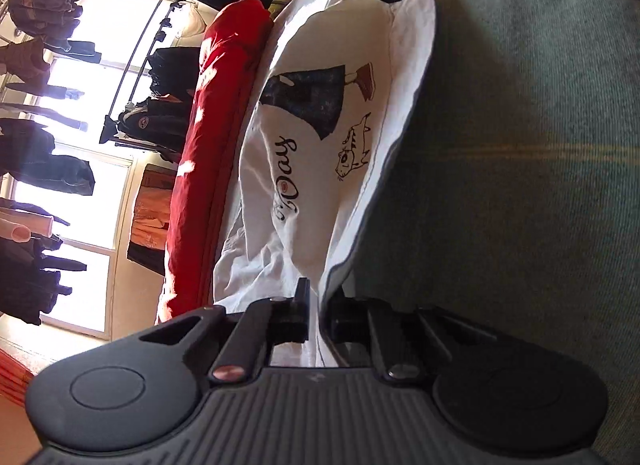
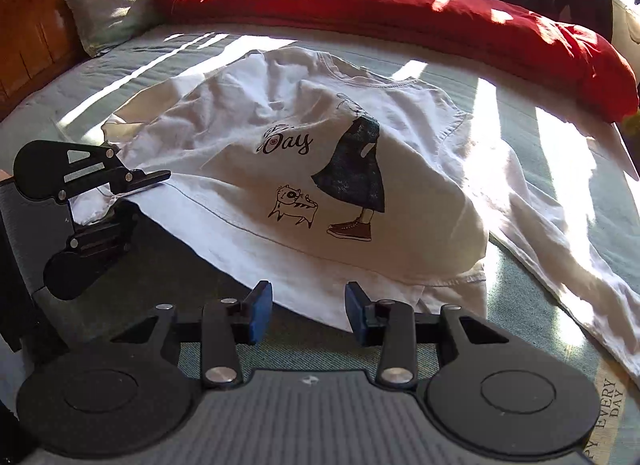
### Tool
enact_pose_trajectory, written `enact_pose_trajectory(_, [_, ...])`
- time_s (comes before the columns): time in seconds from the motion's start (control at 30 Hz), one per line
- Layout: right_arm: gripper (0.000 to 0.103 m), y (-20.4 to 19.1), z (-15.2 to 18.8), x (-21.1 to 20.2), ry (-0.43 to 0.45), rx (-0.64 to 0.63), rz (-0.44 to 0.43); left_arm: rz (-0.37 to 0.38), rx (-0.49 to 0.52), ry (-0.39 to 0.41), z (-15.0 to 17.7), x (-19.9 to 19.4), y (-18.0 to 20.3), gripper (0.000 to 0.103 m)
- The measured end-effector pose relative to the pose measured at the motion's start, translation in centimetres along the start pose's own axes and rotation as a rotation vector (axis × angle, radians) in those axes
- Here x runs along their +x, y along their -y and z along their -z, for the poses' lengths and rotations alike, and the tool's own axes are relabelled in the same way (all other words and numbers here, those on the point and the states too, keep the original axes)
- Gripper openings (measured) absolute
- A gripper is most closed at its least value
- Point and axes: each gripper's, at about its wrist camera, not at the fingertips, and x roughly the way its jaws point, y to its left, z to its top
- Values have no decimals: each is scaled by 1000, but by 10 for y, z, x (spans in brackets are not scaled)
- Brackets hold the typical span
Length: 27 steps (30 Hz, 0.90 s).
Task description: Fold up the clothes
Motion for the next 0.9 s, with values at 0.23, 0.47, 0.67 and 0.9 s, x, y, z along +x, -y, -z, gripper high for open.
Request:
enact_pose_trajectory(0.23, [68,-54,4,29,46,-382,88,-7,-116,-16,2,0,-35,3])
enact_pose_trajectory(0.47, [68,-90,16,86,65,-655,272,5,-172,-17,9,-2,-50,3])
enact_pose_trajectory(0.67, [65,-65,18,93,55,-681,501,11,-186,-31,22,-1,-54,6])
enact_pose_trajectory(0.9, [4,-50,7,59,28,-616,353,7,-169,-38,31,-7,-54,5])
